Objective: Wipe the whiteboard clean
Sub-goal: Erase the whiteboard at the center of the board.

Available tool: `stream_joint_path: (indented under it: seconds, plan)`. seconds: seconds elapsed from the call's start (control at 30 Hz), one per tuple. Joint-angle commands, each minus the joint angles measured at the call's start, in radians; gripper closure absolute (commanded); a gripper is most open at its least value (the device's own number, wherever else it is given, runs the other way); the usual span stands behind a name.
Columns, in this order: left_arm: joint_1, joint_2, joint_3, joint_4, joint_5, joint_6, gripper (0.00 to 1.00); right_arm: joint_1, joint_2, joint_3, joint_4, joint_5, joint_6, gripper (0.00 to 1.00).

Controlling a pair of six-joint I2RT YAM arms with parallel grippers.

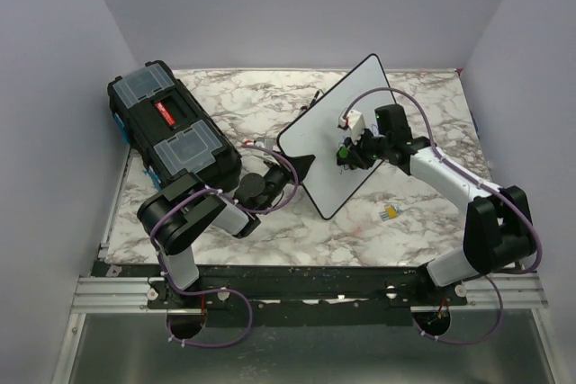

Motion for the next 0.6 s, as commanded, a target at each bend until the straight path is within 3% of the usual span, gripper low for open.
stream_joint_path:
  seconds: [0.0, 0.17, 0.33, 0.57]
  plan:
    - [-0.025, -0.047, 0.038, 0.109, 0.101, 0.007, 1.0, -0.027, 0.021, 0.039, 0.079, 0.052, -0.004, 0.99]
    - [-0.025, -0.044, 0.041, 0.108, 0.102, 0.005, 1.0, -0.007, 0.019, -0.007, -0.034, -0.072, -0.149, 0.99]
    - [-0.024, -0.035, 0.044, 0.115, 0.104, 0.0, 1.0, 0.051, 0.002, -0.08, -0.112, -0.075, -0.29, 0.99]
    - [-0.025, -0.037, 0.042, 0.114, 0.109, 0.0, 1.0, 0.056, 0.005, -0.078, -0.072, 0.035, -0.228, 0.99]
